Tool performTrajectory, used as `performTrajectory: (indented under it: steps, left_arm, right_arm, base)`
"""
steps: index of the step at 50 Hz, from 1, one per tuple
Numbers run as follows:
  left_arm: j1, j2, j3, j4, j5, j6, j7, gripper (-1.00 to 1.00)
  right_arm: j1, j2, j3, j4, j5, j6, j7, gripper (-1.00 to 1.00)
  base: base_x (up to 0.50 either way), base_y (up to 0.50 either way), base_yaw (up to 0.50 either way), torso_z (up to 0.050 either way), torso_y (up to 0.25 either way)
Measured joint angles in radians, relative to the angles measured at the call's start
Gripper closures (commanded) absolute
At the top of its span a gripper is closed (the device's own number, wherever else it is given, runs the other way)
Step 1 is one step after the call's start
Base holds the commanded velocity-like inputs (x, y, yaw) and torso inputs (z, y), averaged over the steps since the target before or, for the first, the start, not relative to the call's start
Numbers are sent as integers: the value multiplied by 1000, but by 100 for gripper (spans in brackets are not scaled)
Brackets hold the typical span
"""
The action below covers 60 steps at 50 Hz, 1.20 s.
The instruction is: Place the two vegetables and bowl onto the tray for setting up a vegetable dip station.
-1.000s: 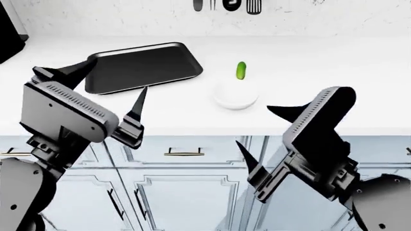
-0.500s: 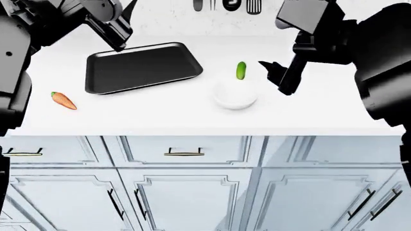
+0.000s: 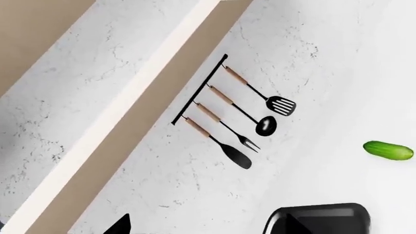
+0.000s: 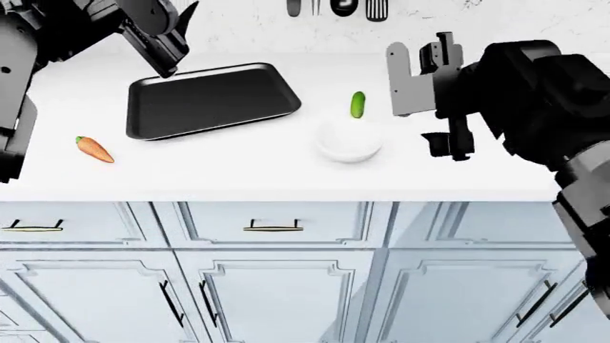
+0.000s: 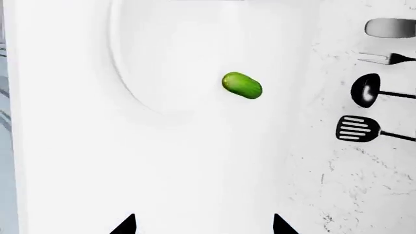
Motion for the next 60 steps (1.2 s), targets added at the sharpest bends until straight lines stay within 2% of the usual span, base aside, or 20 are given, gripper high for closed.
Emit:
performTrajectory:
  steps: [8, 20, 38, 60]
  left_arm:
    - [31, -9, 4, 21, -4, -6, -3, -100]
    - [51, -14, 11, 33, -4, -7, -6, -100]
    - [71, -22, 14, 31, -5, 3, -9, -100]
    - [83, -21, 15, 17, -7, 22, -18, -100]
  right_arm:
    - [12, -87, -77, 200, -4, -155, 41, -100]
    - [25, -150, -236, 314, 77, -282, 140, -100]
    - [18, -202, -414, 355, 224, -323, 235, -100]
    - [-41, -251, -459, 362, 283, -336, 310, -100]
  base:
    - [0, 0, 0, 0, 0]
    - [0, 0, 0, 0, 0]
    - [0, 0, 0, 0, 0]
    - [0, 0, 0, 0, 0]
